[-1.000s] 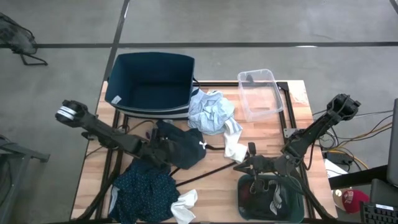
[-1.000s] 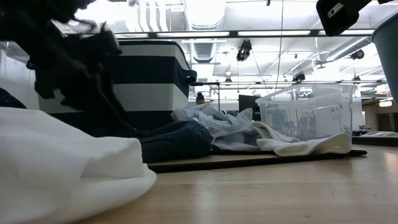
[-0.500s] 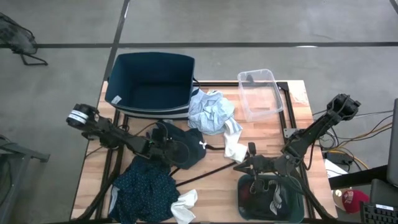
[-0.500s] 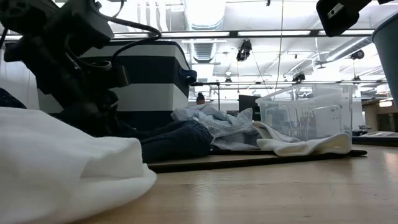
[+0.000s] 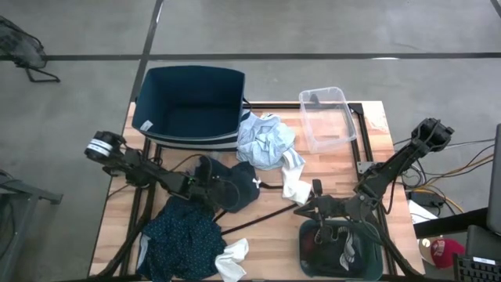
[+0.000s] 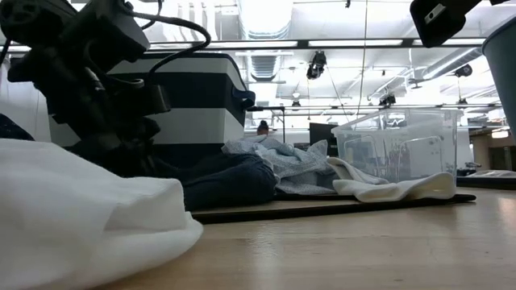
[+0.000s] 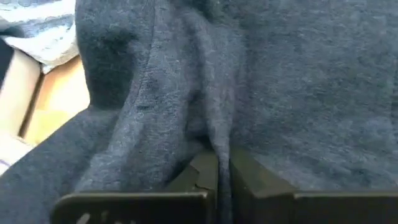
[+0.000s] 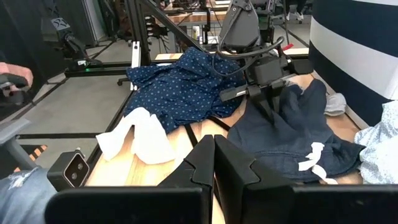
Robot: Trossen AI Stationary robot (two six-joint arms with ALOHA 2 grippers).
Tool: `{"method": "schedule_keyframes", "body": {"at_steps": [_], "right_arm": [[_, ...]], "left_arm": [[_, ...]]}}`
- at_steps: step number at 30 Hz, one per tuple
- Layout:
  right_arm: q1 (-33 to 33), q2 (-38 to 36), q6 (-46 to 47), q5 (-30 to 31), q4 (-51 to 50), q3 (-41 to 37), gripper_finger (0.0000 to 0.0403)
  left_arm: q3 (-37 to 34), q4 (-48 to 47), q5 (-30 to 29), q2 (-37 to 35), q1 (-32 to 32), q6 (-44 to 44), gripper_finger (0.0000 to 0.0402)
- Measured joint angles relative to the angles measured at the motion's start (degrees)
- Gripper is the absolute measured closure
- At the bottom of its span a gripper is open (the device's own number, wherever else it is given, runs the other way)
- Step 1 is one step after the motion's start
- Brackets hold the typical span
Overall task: Pick & Place Cloths
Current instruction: Put the gray shorts into the green bin
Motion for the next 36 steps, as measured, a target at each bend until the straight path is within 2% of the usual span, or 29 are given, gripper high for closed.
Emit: {"method": "schedule_keyframes", "body": {"at_steps": [7,13,18,23,31,36], "right_arm": [[0.0,0.0,0.6,0.6,0.4,0.0,0.0394],[-0.1,0.0,0.5,5.9,1.3,0.4,0.0394],[-1.2,0.0,0.6,6.6,1.3,0.8,0.0371],[-3.6,1.6,1.0,8.1,1.2,1.0,0.0307],[-7.9,7.7,-0.4,8.1,1.1,3.8,0.0171],[-9.3,11.9,-2.3,8.0,1.3,7.9,0.0102]], "left_arm": [[2.1,0.6,-4.1,-4.9,-0.1,4.0,0.0392],[5.4,2.3,-4.4,-8.6,-0.1,8.5,0.039],[9.5,2.8,-4.6,-9.6,-0.1,11.1,0.0392],[13.5,4.3,-4.7,-9.6,-0.1,12.9,0.039],[17.8,7.1,-4.1,-9.6,-0.1,14.4,0.039],[18.5,10.2,0.6,-9.6,-0.1,14.5,0.0387]]}}
